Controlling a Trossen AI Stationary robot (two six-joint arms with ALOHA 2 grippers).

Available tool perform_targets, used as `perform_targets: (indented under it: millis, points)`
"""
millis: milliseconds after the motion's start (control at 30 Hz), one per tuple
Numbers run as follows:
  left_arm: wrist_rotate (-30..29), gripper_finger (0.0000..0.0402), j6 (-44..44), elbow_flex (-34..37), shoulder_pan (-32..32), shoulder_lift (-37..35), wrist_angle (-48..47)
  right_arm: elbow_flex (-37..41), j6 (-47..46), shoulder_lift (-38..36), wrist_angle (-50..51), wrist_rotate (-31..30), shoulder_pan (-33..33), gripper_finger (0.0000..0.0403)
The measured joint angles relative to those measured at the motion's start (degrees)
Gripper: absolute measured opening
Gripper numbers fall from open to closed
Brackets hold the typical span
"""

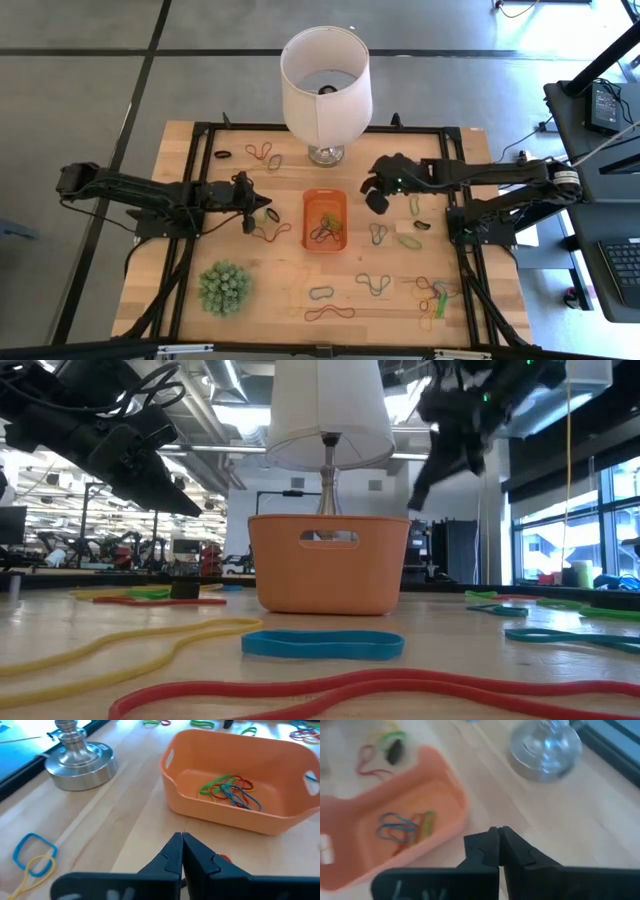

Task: Pick and place rubber bands into bin
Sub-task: Put the black rubber band into the orange bin

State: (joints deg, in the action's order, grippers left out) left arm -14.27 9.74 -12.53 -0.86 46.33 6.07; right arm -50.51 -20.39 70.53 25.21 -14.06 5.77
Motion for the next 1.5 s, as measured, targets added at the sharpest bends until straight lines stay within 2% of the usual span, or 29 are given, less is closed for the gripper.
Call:
perform_targets:
  millis: [267,400,567,767,967,1500]
  points:
    - [-2.4,0.0005,-4.4,0.0,0.0,0.0,0.7,-13.1,5.6,9.1,0.0,0.2,-5.0,0.0002]
    - [0.9,0.0005,-4.8,0.0,0.0,0.0,3.5,-20.1,8.9,16.8,2.3,1.2,-6.0,0.0002]
    - [6.4,0.0008,-6.1,0.0,0.0,0.0,6.6,-28.0,10.8,27.2,7.3,7.1,-6.0,0.0002]
    - [8.3,0.0004,-6.1,0.0,0.0,0.0,6.8,-36.2,12.1,37.7,16.1,9.8,-6.0,0.0003]
    - [8.4,0.0007,-6.1,0.0,0.0,0.0,6.8,-39.8,13.6,44.2,17.5,12.6,-6.0,0.0003]
    - [8.4,0.0008,-6.0,0.0,0.0,0.0,7.0,-39.9,12.9,52.3,14.6,15.8,-6.0,0.0009]
